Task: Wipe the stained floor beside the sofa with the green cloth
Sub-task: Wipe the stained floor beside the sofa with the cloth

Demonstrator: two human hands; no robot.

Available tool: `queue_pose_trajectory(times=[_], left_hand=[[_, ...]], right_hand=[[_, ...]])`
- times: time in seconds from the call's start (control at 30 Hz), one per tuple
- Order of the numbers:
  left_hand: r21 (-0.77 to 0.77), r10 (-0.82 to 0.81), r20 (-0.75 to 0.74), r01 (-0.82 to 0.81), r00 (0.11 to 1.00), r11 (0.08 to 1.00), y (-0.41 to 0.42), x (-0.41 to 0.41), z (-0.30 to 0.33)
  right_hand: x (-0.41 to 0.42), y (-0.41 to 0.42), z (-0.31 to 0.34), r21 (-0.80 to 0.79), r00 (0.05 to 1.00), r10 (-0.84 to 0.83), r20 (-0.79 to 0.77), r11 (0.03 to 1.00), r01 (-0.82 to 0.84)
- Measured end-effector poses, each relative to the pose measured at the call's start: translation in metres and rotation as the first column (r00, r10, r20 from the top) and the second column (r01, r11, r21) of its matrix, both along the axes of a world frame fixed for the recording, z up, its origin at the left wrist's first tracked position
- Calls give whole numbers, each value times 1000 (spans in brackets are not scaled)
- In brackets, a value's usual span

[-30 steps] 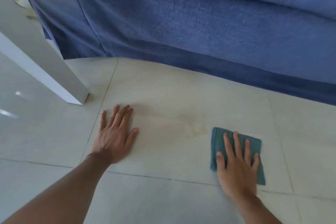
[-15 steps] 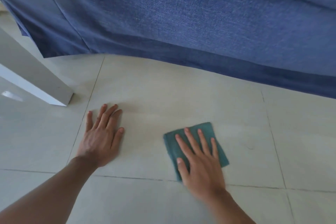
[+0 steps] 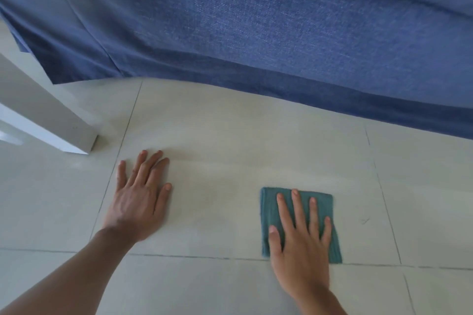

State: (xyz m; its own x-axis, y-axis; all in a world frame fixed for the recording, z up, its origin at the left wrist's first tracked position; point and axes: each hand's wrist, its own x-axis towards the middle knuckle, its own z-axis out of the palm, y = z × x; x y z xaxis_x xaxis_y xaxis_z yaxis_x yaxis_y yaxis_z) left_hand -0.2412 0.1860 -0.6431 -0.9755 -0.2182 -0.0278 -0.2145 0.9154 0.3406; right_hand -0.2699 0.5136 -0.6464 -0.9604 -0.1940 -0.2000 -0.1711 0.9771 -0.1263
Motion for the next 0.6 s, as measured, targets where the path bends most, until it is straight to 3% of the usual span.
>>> queue_pose_trajectory(times=[0.1, 0.23, 0.33, 0.43, 0.6], left_hand=[[2, 5, 8, -5, 1000, 1000, 0, 0, 2], [-2, 1, 12, -1, 1000, 1000, -1, -1, 2], [-4, -3, 8, 3, 1000, 1000, -2, -1, 1], [5, 2, 9, -2, 1000, 1000, -1, -1, 3], [7, 4, 3, -4, 1000, 1000, -2, -1, 4]], right_hand=[[-50, -4, 1, 55, 987, -158, 41, 986, 155], [-127, -70, 5, -20, 929, -357, 92, 933, 361], [-128, -133, 8, -76, 988, -132, 79, 988, 138], [-56, -157, 5, -140, 992, 128, -6, 982, -127], [58, -65, -1, -170, 958, 285, -13, 944, -283]])
